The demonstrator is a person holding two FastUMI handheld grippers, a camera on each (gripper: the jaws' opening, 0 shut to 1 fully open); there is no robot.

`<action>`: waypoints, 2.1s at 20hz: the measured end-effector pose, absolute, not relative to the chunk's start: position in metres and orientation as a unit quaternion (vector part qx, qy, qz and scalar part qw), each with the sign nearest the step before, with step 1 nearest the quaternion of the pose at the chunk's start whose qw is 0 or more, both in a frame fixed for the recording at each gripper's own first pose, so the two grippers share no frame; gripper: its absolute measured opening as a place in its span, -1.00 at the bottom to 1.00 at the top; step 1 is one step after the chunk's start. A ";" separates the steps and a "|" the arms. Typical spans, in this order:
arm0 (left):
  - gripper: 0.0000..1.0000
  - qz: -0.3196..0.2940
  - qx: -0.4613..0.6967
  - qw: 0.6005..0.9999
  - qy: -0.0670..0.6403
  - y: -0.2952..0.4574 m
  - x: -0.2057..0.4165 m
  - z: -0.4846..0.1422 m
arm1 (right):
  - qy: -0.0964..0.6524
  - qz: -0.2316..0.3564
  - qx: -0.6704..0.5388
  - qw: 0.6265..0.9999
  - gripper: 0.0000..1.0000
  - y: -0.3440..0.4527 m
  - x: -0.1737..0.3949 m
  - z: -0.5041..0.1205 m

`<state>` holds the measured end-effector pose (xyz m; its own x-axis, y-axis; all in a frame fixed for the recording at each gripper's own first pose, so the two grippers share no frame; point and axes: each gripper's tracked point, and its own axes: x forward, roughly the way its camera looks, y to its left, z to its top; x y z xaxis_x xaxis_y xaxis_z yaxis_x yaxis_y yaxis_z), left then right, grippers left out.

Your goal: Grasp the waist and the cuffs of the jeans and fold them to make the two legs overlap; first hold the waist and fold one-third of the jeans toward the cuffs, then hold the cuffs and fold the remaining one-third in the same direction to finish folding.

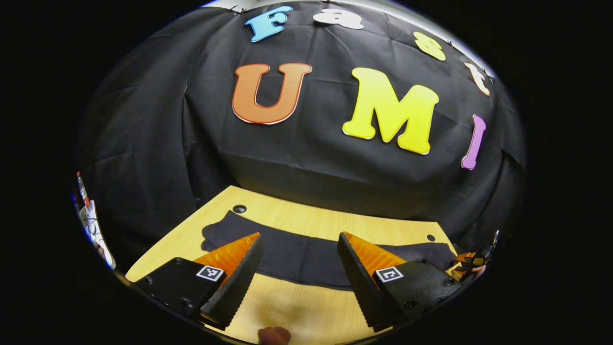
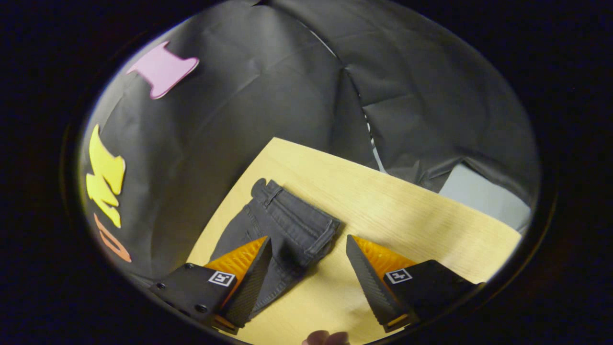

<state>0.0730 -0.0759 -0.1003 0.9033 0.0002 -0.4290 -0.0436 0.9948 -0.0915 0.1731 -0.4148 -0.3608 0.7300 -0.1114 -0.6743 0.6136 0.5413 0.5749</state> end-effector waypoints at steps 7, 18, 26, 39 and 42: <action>0.99 0.023 -0.054 0.972 0.226 -0.078 0.067 -0.104 | 0.296 -0.228 0.406 0.834 0.83 -0.417 0.199 -0.366; 0.98 0.064 -0.056 0.970 0.228 -0.040 0.051 -0.098 | 0.319 -0.211 0.198 0.903 -0.51 -0.415 0.206 -0.352; 0.98 0.082 -0.085 0.970 0.211 0.001 0.038 -0.094 | 0.250 -0.101 0.090 0.959 -0.77 -0.326 0.197 -0.214; 0.99 0.139 -0.072 0.971 0.179 0.127 0.007 -0.093 | 0.242 0.128 0.025 0.962 -0.78 -0.008 0.209 -0.175; 0.98 0.158 -0.067 0.967 0.190 0.155 -0.003 -0.106 | 0.299 0.143 0.002 0.944 -0.77 0.048 0.207 -0.243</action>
